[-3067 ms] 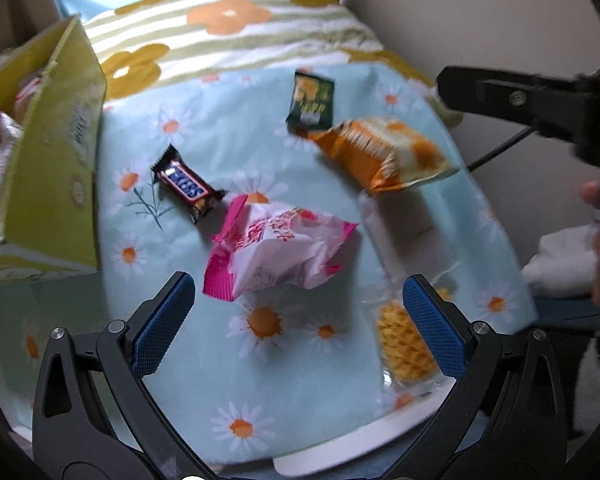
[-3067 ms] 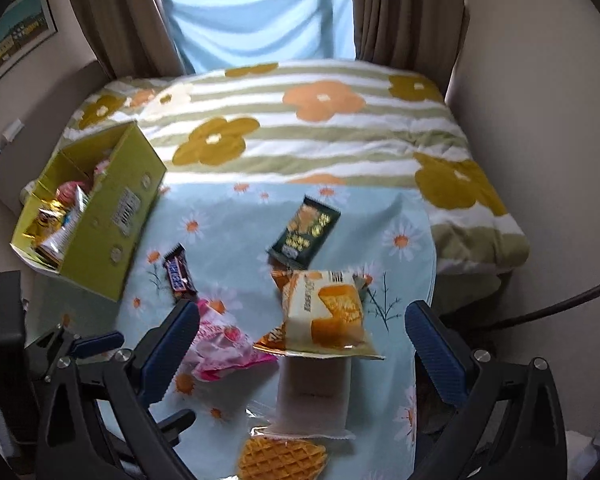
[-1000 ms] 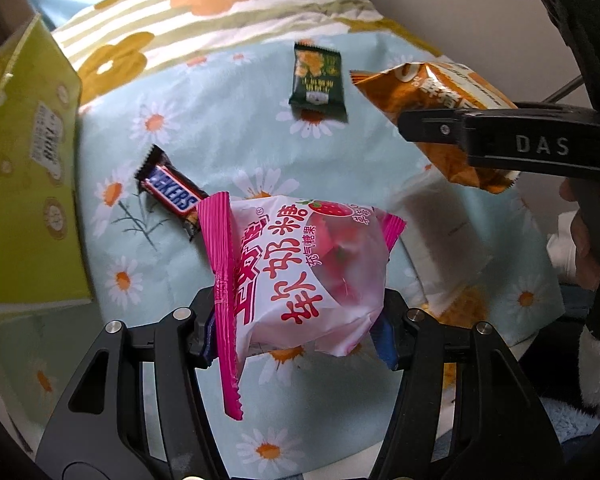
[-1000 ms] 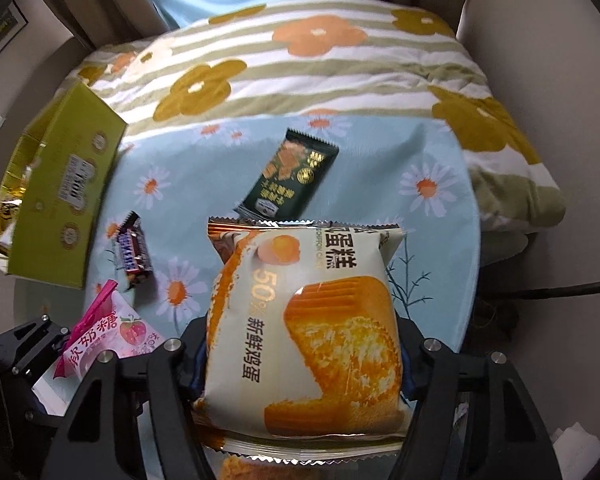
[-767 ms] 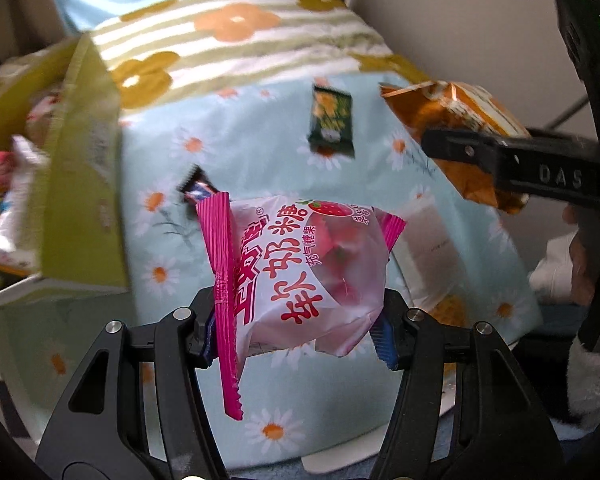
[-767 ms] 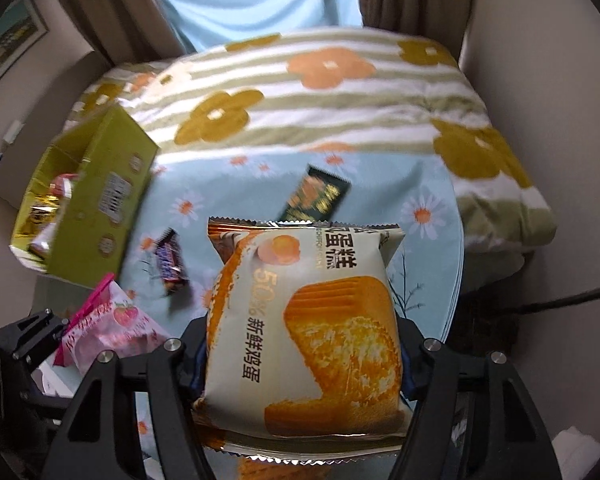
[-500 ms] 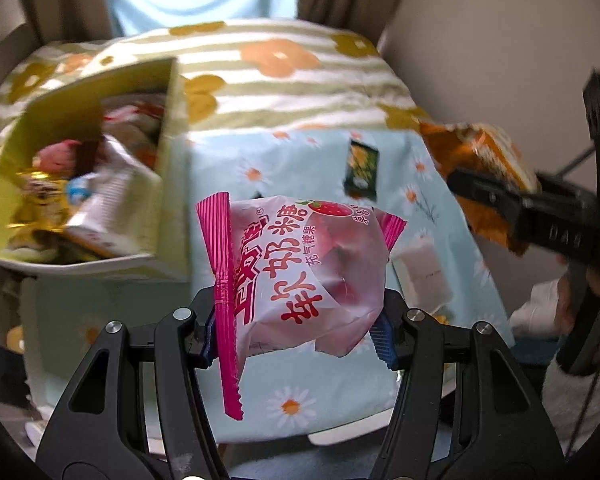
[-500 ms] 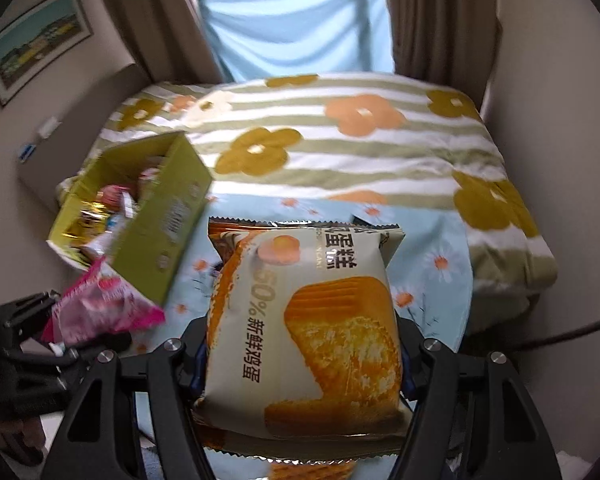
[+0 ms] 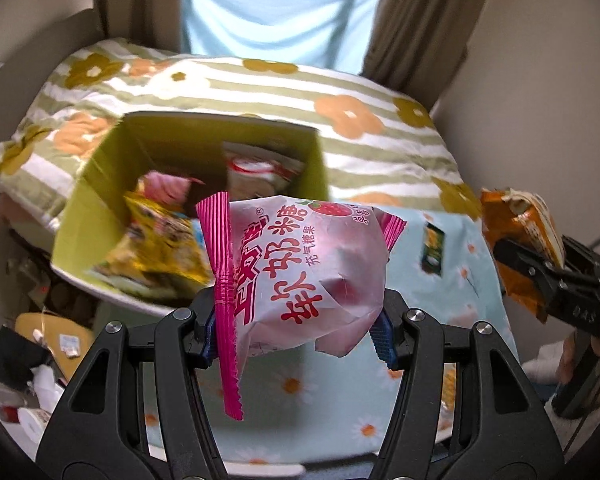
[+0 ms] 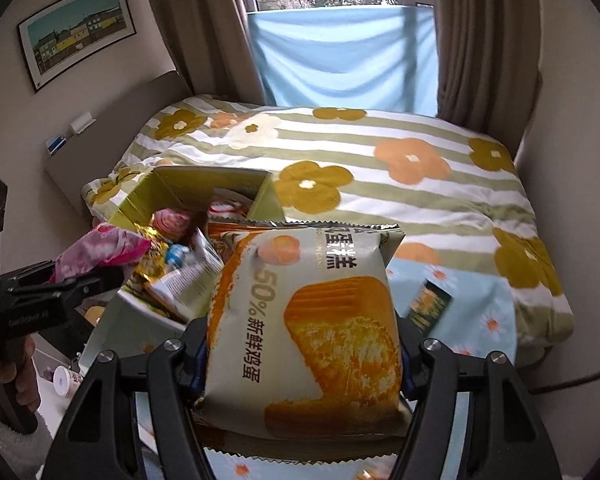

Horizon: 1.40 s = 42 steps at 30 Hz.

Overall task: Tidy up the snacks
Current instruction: 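Carry pink candy bag and egg-cake pack over the yellow-green box, then open left tool dropping pink bag while right tool drops egg-cake pack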

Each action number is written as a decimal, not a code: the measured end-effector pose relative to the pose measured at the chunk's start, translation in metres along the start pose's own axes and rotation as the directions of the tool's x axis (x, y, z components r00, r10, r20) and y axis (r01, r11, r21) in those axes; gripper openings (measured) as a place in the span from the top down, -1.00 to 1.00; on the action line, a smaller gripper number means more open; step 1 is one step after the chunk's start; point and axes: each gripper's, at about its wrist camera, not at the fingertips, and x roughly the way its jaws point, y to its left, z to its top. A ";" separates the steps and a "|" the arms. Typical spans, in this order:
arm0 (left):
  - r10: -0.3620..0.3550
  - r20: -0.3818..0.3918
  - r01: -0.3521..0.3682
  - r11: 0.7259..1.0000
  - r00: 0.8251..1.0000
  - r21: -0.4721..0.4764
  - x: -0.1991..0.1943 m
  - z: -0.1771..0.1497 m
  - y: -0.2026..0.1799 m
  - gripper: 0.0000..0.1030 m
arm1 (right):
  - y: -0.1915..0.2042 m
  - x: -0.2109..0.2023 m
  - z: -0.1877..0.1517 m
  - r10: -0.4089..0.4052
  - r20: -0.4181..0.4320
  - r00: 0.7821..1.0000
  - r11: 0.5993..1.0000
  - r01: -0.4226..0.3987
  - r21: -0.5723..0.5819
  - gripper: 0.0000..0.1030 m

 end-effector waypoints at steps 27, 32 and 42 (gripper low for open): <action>0.002 -0.141 0.019 0.989 0.990 0.147 0.122 0.120 0.153 -0.86 | 0.124 0.143 0.061 -0.014 -0.118 0.993 0.978 0.039 0.204 -0.24; 0.024 -0.113 -0.007 0.989 0.993 0.149 0.111 0.109 0.159 -0.91 | 0.131 0.147 0.059 -0.008 -0.126 0.992 0.979 0.033 0.203 -0.24; 0.043 -0.149 -0.031 0.996 0.988 0.082 0.098 0.081 0.179 -0.91 | 0.145 0.157 0.062 0.028 -0.145 0.989 0.983 -0.001 0.182 -0.26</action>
